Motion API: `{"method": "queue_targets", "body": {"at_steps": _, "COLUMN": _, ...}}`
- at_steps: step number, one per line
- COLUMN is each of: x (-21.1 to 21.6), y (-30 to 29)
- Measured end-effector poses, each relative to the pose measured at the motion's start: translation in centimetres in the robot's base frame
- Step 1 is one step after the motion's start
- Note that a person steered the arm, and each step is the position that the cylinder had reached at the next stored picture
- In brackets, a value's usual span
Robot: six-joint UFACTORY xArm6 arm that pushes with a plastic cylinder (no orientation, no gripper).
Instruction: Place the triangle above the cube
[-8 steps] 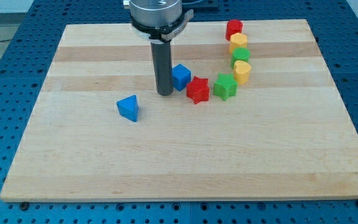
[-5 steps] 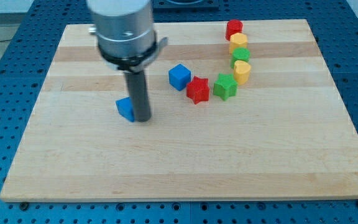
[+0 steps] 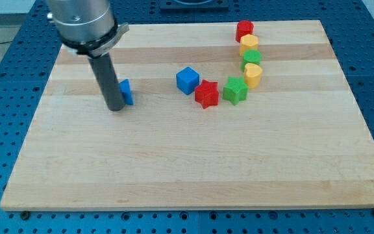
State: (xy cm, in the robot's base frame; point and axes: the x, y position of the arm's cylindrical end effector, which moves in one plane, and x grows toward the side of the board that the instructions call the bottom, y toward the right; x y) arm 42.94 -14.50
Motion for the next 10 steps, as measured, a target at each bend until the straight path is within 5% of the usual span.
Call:
{"method": "queue_targets", "body": {"at_steps": 5, "x": -5.4, "y": 0.9}}
{"method": "queue_targets", "body": {"at_steps": 10, "x": -4.2, "y": 3.2}}
